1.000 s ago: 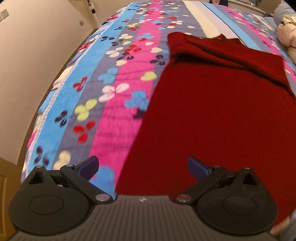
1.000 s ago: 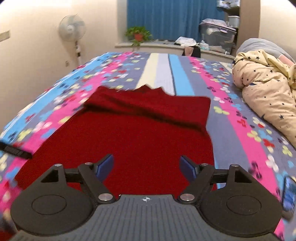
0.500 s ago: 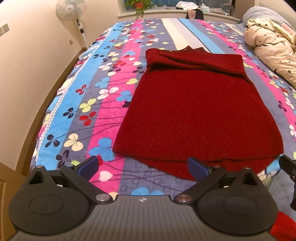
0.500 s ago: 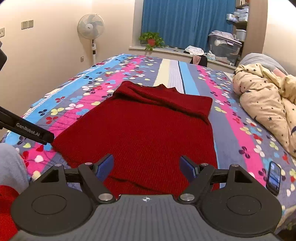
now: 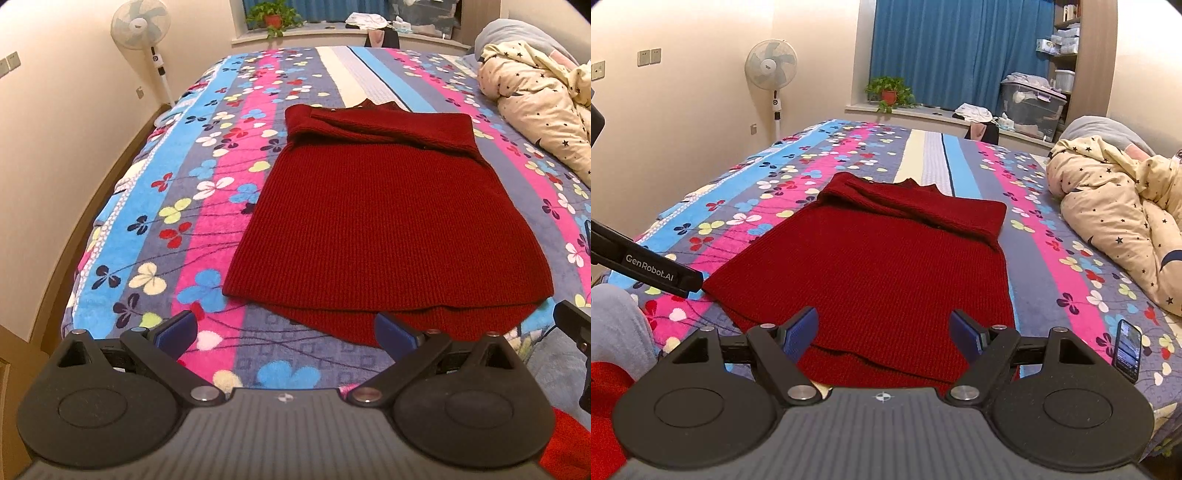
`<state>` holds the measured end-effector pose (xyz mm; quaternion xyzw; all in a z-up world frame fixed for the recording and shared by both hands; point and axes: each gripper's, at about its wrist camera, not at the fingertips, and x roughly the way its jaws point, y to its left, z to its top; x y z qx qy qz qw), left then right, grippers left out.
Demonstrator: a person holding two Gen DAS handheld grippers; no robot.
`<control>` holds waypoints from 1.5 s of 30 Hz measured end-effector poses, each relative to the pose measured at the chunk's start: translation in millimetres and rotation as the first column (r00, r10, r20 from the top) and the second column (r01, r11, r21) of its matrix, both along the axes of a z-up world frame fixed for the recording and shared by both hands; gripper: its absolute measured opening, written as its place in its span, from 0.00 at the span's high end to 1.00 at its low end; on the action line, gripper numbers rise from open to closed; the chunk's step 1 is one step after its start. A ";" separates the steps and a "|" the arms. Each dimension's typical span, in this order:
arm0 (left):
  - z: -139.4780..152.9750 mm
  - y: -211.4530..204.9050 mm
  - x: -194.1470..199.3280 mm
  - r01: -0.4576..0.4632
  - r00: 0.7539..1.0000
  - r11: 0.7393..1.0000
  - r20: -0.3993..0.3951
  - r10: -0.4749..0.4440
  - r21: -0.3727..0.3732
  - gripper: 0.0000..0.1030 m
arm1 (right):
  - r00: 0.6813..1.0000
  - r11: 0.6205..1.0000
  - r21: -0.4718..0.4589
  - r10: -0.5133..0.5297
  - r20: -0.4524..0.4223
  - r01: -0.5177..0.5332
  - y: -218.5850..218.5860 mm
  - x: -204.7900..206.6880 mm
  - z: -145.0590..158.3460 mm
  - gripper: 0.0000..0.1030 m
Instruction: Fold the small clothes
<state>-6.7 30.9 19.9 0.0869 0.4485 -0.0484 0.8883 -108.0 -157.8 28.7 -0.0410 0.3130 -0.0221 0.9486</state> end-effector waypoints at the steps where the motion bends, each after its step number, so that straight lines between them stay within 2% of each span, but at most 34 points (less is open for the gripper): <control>1: -0.8 0.6 1.0 -0.001 1.000 1.000 -0.003 0.001 -0.001 0.01 | 1.000 1.000 0.000 -0.001 0.000 0.001 -0.5 0.5 -0.3 0.23; 16: -21.2 5.1 21.3 -0.027 0.998 1.000 -0.050 0.027 0.011 0.01 | 0.998 0.999 0.032 -0.017 -0.064 0.019 -5.9 12.4 -11.6 0.23; 19: -28.6 13.8 35.6 -0.042 0.998 0.999 -0.042 0.042 0.011 0.01 | 0.998 0.999 0.040 -0.028 -0.057 0.030 -21.0 22.7 -16.9 0.21; 23: -42.6 34.2 67.4 -0.034 0.999 0.999 -0.010 0.033 -0.030 0.01 | 0.993 0.995 0.020 -0.101 -0.061 0.102 -68.4 48.5 -34.4 0.17; 26: -61.1 51.1 104.2 -0.042 0.999 0.998 -0.027 0.041 -0.052 0.01 | 0.976 0.983 0.058 -0.165 -0.143 0.174 -120.7 75.6 -57.4 0.16; 28: -78.8 61.8 130.2 -0.059 0.997 0.994 -0.062 0.053 -0.095 0.01 | 0.955 0.968 0.107 -0.199 -0.219 0.227 -154.4 94.8 -78.0 0.15; 31: -115.2 69.6 170.3 -0.070 0.989 0.990 -0.141 0.052 -0.121 0.01 | 0.909 0.931 0.191 -0.234 -0.345 0.312 -197.4 123.1 -114.5 0.15; 33: -139.2 71.7 195.5 -0.065 0.980 0.991 -0.195 0.041 -0.119 0.01 | 0.860 0.891 0.241 -0.251 -0.445 0.385 -219.6 139.9 -137.8 0.15; 36: -168.1 74.0 227.2 -0.050 0.954 0.990 -0.299 0.007 -0.135 0.03 | 0.808 0.836 0.314 -0.233 -0.541 0.451 -236.8 155.7 -164.3 0.16; 37: -175.6 73.1 235.7 -0.022 0.942 0.988 -0.334 -0.031 -0.154 0.01 | 0.804 0.836 0.330 -0.200 -0.561 0.438 -236.4 159.8 -170.9 0.16; 40: -180.3 70.7 242.3 0.027 0.932 0.988 -0.354 -0.079 -0.151 0.00 | 0.807 0.873 0.305 -0.151 -0.571 0.380 -223.3 166.2 -178.2 0.09; 42: -180.8 71.0 243.5 0.050 0.922 0.987 -0.374 -0.104 -0.152 0.00 | 0.811 0.884 0.303 -0.132 -0.570 0.356 -216.6 168.5 -180.9 0.07; 43: -180.0 72.0 243.5 0.057 0.913 0.985 -0.391 -0.117 -0.163 0.02 | 0.812 0.888 0.299 -0.129 -0.569 0.350 -213.5 168.8 -181.6 0.09; 44: -177.6 71.8 243.0 0.049 0.911 0.986 -0.398 -0.110 -0.161 0.16 | 0.816 0.892 0.298 -0.123 -0.565 0.341 -210.4 168.8 -180.9 0.22; 45: -172.1 72.8 242.4 0.031 0.909 0.985 -0.405 -0.098 -0.169 0.46 | 0.818 0.897 0.296 -0.113 -0.564 0.328 -206.6 168.8 -178.6 0.46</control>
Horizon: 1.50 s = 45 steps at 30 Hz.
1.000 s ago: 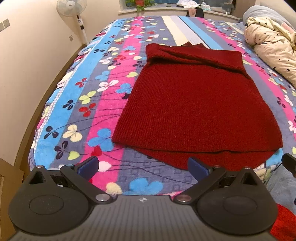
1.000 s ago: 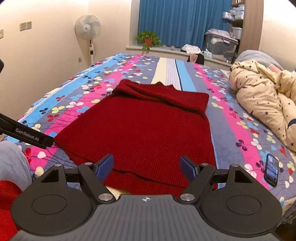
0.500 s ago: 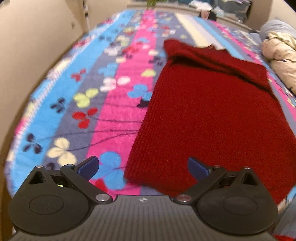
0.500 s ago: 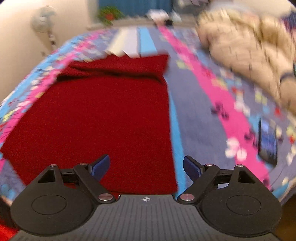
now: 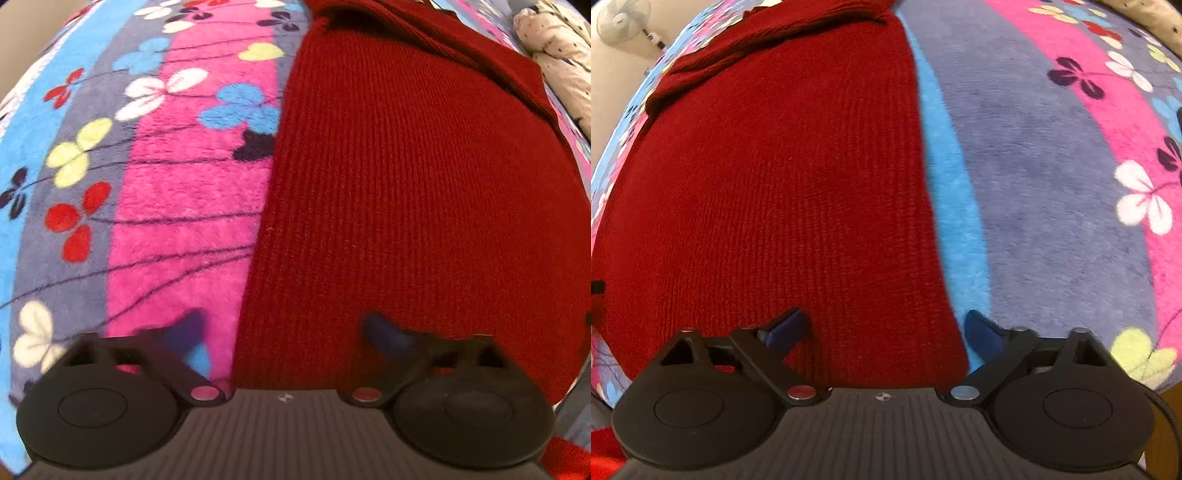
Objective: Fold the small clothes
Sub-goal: 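Grasp the sweater's side edges with both grippers and lift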
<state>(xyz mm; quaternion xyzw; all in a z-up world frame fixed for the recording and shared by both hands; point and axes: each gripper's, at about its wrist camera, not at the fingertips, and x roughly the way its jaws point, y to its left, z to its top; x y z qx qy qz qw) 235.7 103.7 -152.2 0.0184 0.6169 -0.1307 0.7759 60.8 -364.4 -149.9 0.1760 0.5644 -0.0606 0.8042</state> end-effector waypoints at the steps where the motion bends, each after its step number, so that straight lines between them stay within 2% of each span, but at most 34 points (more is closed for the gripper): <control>1: 6.2 1.2 0.3 -0.019 1.000 0.999 -0.020 0.019 -0.036 0.72 | 1.000 1.000 0.017 0.013 0.007 -0.014 0.5 -1.0 2.8 0.62; 2: 13.7 3.8 0.0 -0.055 0.998 0.996 -0.035 0.053 -0.069 0.91 | 1.000 0.997 0.070 0.017 0.021 -0.018 1.0 -1.8 6.4 0.85; 5: 37.8 5.7 -7.3 -0.114 0.993 0.990 -0.001 0.114 -0.087 0.92 | 0.998 0.998 0.055 -0.004 0.057 0.001 5.5 -5.4 24.1 0.86; 7: 55.1 9.0 -14.6 -0.138 0.990 0.985 0.026 0.141 -0.107 0.93 | 0.993 0.994 0.096 -0.053 0.109 0.043 1.4 -12.8 41.9 0.87; 11: 96.0 8.1 -41.0 -0.106 0.985 0.982 0.121 0.125 -0.153 0.93 | 0.959 0.990 0.140 -0.068 0.274 0.030 2.6 -36.1 96.3 0.87; 13: 108.4 4.4 -54.9 -0.088 0.983 0.980 0.142 0.114 -0.179 0.93 | 0.942 0.989 0.143 -0.071 0.329 0.025 2.5 -53.3 111.8 0.87; 17: 112.8 8.3 -89.3 -0.078 0.984 0.979 0.145 0.106 -0.189 0.94 | 0.942 0.982 0.174 -0.128 0.309 0.076 -3.0 -85.6 113.2 0.87; 22: 115.0 37.1 -154.5 -0.089 0.988 0.969 0.103 0.115 -0.231 0.94 | 0.943 0.967 0.230 -0.177 0.282 0.112 9.5 -154.8 121.4 0.87; 25: 121.8 54.8 -188.5 -0.125 0.985 0.958 0.086 0.151 -0.257 0.94 | 0.941 0.955 0.264 -0.204 0.269 0.131 14.6 -193.7 131.2 0.87; 27: 117.0 59.1 -198.9 -0.166 0.980 0.953 0.066 0.188 -0.252 0.93 | 0.947 0.955 0.264 -0.205 0.249 0.137 12.0 -200.9 127.2 0.87; 29: 105.9 55.5 -200.4 -0.188 0.979 0.957 0.037 0.201 -0.223 0.93 | 0.953 0.947 0.267 -0.234 0.192 0.179 5.2 -196.4 113.7 0.87; 32: 89.8 48.7 -190.5 -0.214 0.977 0.958 -0.026 0.214 -0.192 0.94 | 0.955 0.928 0.297 -0.271 0.120 0.226 -1.0 -183.6 98.2 0.87; 36: 104.6 44.3 -152.1 -0.205 0.979 0.961 -0.024 0.204 -0.185 0.94 | 0.962 0.937 0.289 -0.242 0.124 0.198 -6.1 -147.2 110.2 0.87; 39: 129.3 29.8 -87.6 -0.175 0.983 0.960 0.012 0.183 -0.220 0.93 | 0.958 0.937 0.301 -0.237 0.165 0.179 -24.6 -91.6 130.8 0.87; 42: 144.8 3.0 -3.8 -0.133 0.985 0.968 0.083 0.153 -0.213 0.93 | 0.948 0.943 0.276 -0.247 0.201 0.187 -47.4 -10.3 144.3 0.87; 45: 147.2 -25.7 88.2 -0.167 0.964 0.966 0.174 0.202 -0.197 0.92 | 0.922 0.924 0.256 -0.337 0.193 0.284 -81.2 85.5 137.9 0.87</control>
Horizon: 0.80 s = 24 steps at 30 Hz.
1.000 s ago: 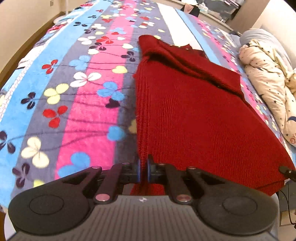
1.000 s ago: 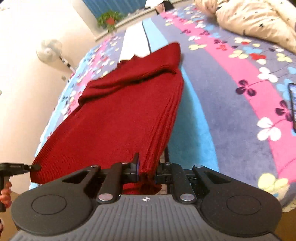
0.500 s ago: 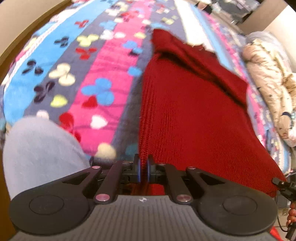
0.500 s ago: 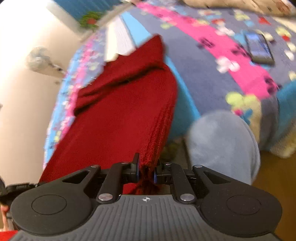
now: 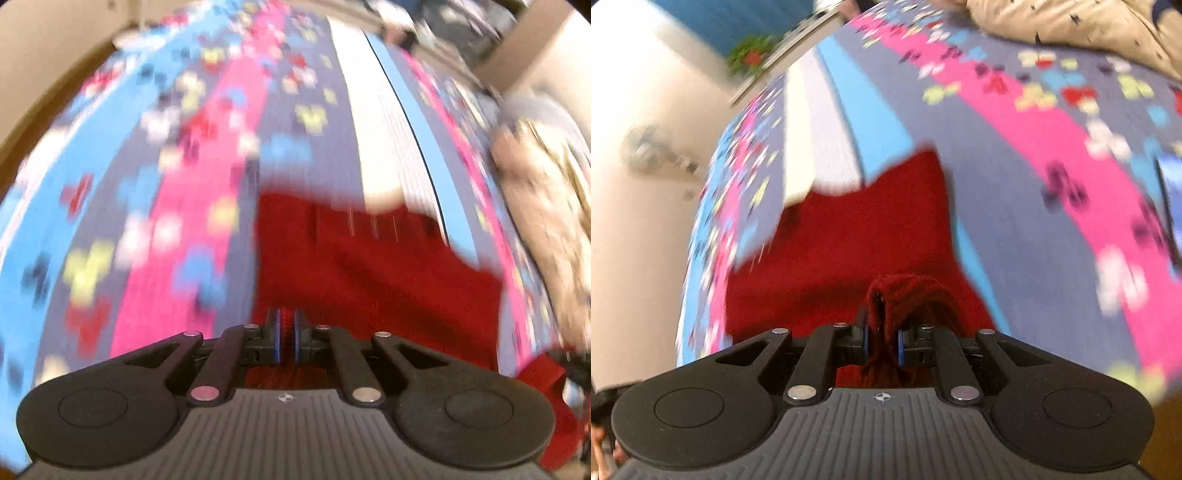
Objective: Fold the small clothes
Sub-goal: 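Grasp the sweater's side edges with both grippers and lift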
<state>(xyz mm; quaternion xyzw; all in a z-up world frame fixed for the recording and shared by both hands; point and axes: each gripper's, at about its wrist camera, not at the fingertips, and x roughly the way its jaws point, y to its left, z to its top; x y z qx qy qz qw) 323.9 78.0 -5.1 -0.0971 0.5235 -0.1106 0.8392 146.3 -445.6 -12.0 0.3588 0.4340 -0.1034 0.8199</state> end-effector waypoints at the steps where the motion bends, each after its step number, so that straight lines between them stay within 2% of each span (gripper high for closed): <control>1: -0.4 -10.5 31.8 -0.021 0.996 0.999 0.087 0.018 0.027 0.91 | 0.999 0.999 -0.010 -0.047 -0.011 0.047 -10.6 26.4 -6.6 0.86; 2: -3.6 -19.8 59.1 -0.043 0.986 0.996 0.165 0.030 0.074 0.75 | 0.994 0.994 -0.028 -0.108 -0.024 0.107 -20.4 54.8 -14.6 0.82; 3: -10.7 -28.1 86.5 -0.091 0.980 0.985 0.186 0.063 0.146 0.49 | 0.989 0.988 -0.061 -0.146 -0.035 0.144 -27.9 80.2 -23.4 0.68; 4: -18.4 -31.4 109.4 -0.151 0.979 0.969 0.167 0.119 0.195 0.42 | 0.983 0.981 -0.084 -0.178 -0.049 0.174 -33.0 96.6 -31.1 0.55; 5: -26.2 -30.5 126.6 -0.182 0.978 0.963 0.140 0.155 0.201 0.41 | 0.974 0.970 -0.110 -0.222 -0.053 0.215 -37.9 104.8 -37.5 0.32; 7: -33.2 -22.7 131.1 -0.177 0.978 0.976 0.132 0.161 0.123 0.40 | 0.970 0.964 -0.109 -0.242 0.028 0.244 -41.2 101.1 -39.8 0.31; 9: -40.1 -17.8 120.2 -0.128 0.983 0.989 0.141 0.117 0.074 0.24 | 0.975 0.978 -0.053 -0.194 0.109 0.200 -44.3 82.7 -45.9 0.31; 10: -45.7 -17.2 111.9 -0.102 0.984 0.992 0.152 0.090 0.073 0.22 | 0.977 0.983 -0.042 -0.171 0.125 0.177 -46.4 73.7 -51.6 0.30; 14: -72.0 -34.0 92.7 0.006 0.991 0.991 0.130 -0.023 0.133 0.21 | 0.991 0.991 -0.077 -0.105 0.081 0.111 -43.7 54.9 -85.9 0.30; 16: -79.0 -53.1 92.5 0.054 0.991 0.980 0.111 -0.077 0.190 0.20 | 0.992 0.991 -0.072 -0.111 0.057 0.115 -43.2 55.2 -100.3 0.30; 18: -89.1 -71.7 96.1 0.101 0.989 0.964 0.082 -0.125 0.246 0.14 | 0.992 0.992 -0.055 -0.110 0.054 0.113 -38.4 62.3 -112.3 0.30; 20: -97.7 -91.7 100.2 0.153 0.979 0.940 0.084 -0.187 0.304 0.12 | 0.993 0.990 -0.084 -0.107 0.047 0.111 -27.7 67.5 -113.9 0.29; 21: -104.1 -100.5 103.0 0.163 0.976 0.925 0.082 -0.202 0.344 0.19 | 0.995 0.990 -0.100 -0.092 0.050 0.096 -24.1 70.3 -114.3 0.34; 22: -112.0 -103.7 107.1 0.160 0.976 0.920 0.081 -0.201 0.358 0.34 | 0.996 0.989 -0.125 -0.077 0.052 0.083 -20.8 72.3 -113.3 0.43; 23: -116.9 -101.9 111.1 0.164 0.977 0.929 0.074 -0.199 0.331 0.90 | 0.997 0.982 -0.176 -0.063 0.048 0.071 -17.0 73.4 -109.4 0.73; 24: -118.0 -97.4 114.5 0.152 0.984 0.948 0.047 -0.172 0.279 0.89 | 0.997 0.973 -0.220 -0.054 0.060 0.066 -13.7 72.3 -102.4 0.87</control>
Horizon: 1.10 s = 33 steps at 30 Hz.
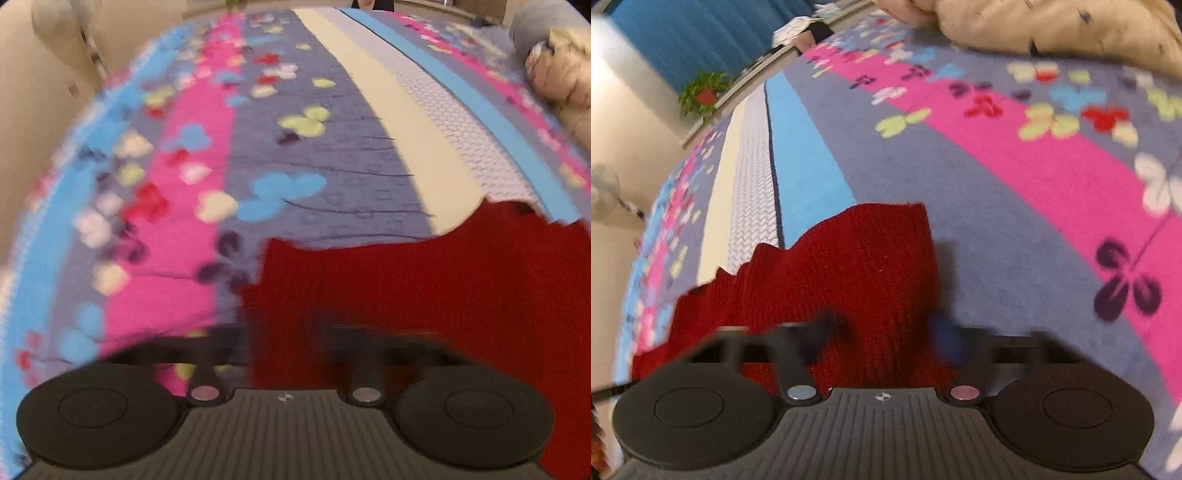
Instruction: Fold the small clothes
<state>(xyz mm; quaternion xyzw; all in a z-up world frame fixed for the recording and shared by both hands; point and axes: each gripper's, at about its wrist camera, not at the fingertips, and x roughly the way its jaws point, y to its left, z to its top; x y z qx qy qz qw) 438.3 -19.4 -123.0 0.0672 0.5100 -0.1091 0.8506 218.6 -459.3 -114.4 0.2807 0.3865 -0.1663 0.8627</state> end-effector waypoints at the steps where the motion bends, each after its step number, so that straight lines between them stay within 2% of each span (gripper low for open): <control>1: 6.4 5.8 -2.0 -0.036 0.999 0.999 0.019 0.037 -0.029 0.90 | 1.000 1.000 -0.013 0.008 0.028 -0.008 1.3 -3.3 7.9 0.90; 4: 39.7 22.4 -23.2 -0.028 0.993 0.996 0.108 0.037 -0.089 0.90 | 0.991 0.998 -0.039 0.049 0.124 -0.044 10.0 -16.2 39.5 0.90; 7: 66.5 53.4 -35.9 -0.041 0.987 0.985 0.146 0.066 -0.170 0.90 | 0.975 0.996 -0.047 0.078 0.206 -0.069 14.1 -24.2 66.1 0.91; 8: 63.2 58.8 -31.8 -0.059 0.987 0.987 0.139 0.081 -0.151 0.90 | 0.975 0.997 -0.051 0.069 0.210 -0.059 12.9 -21.0 67.3 0.91; 10: 36.6 63.8 -15.1 -0.097 0.991 0.991 0.086 0.105 -0.089 0.90 | 0.987 0.998 -0.060 0.023 0.160 -0.013 5.5 -6.4 52.7 0.91; 12: 5.2 59.5 -1.7 -0.119 0.993 0.991 0.016 0.120 -0.066 0.90 | 0.998 0.999 -0.007 -0.033 0.051 0.034 -7.0 13.1 17.8 0.91; 13: -5.2 53.3 0.4 -0.116 0.993 0.992 0.016 0.116 -0.043 0.89 | 0.998 0.998 0.032 -0.055 -0.006 0.056 -12.2 20.5 -1.0 0.91; 14: -11.6 48.4 0.7 -0.120 0.992 0.992 0.026 0.121 -0.028 0.88 | 0.997 0.996 0.062 -0.070 -0.019 0.071 -15.1 22.9 -13.1 0.90; 16: -15.2 45.3 -0.4 -0.142 0.989 0.989 0.032 0.143 -0.039 0.86 | 0.996 0.993 0.086 -0.084 0.020 0.082 -17.8 19.3 -15.3 0.88; 17: -13.7 47.6 -3.2 -0.138 0.989 0.990 0.040 0.139 -0.044 0.79 | 0.995 0.991 0.107 -0.085 0.045 0.079 -20.2 14.4 -12.1 0.81; 18: -9.9 51.1 -6.9 -0.130 0.990 0.990 0.052 0.133 -0.046 0.61 | 0.994 0.988 0.136 -0.089 0.066 0.079 -23.8 7.8 -8.3 0.68; 19: -6.1 55.1 -12.0 -0.129 0.989 0.990 0.059 0.132 -0.047 0.49 | 0.993 0.983 0.162 -0.096 0.075 0.083 -27.0 -0.5 -4.8 0.60; 20: -1.8 60.5 -18.5 -0.134 0.988 0.989 0.064 0.138 -0.058 0.26 | 0.991 0.979 0.182 -0.103 0.080 0.087 -30.2 -9.9 -1.7 0.48; 21: 3.8 67.6 -28.9 -0.141 0.986 0.987 0.075 0.147 -0.080 0.20 | 0.991 0.979 0.189 -0.100 0.085 0.083 -32.2 -21.9 2.0 0.47; 23: 12.9 78.2 -56.6 -0.135 0.986 0.984 0.078 0.145 -0.120 0.19 | 0.994 0.983 0.176 -0.065 0.085 0.049 -28.0 -44.0 7.7 0.47; 27: 6.8 86.2 -101.4 -0.104 0.994 0.980 0.003 0.106 -0.169 0.19 | 0.998 0.988 0.147 0.050 0.039 -0.055 -1.7 -81.4 -3.1 0.48; 28: 4.8 85.9 -110.5 -0.107 0.994 0.979 0.007 0.110 -0.173 0.19 | 0.997 0.990 0.117 0.080 0.018 -0.082 6.4 -83.9 -6.8 0.55; 29: 4.5 84.5 -116.9 -0.101 0.994 0.981 0.016 0.105 -0.166 0.34 | 0.994 0.992 0.073 0.106 0.004 -0.106 15.5 -85.7 -7.0 0.89; 30: 6.7 82.9 -120.7 -0.089 0.995 0.983 0.022 0.093 -0.164 0.86 | 0.996 0.996 0.011 0.091 0.009 -0.091 22.2 -88.3 -0.6 0.89; 31: 10.5 82.6 -121.7 -0.087 0.996 0.982 0.014 0.091 -0.169 0.87 | 0.997 0.997 -0.016 0.070 0.033 -0.070 24.7 -93.2 8.9 0.89; 33: 17.8 85.9 -122.7 -0.109 0.993 0.980 0.036 0.116 -0.166 0.88 | 0.997 1.000 -0.014 -0.002 0.079 0.003 21.8 -105.3 28.6 0.89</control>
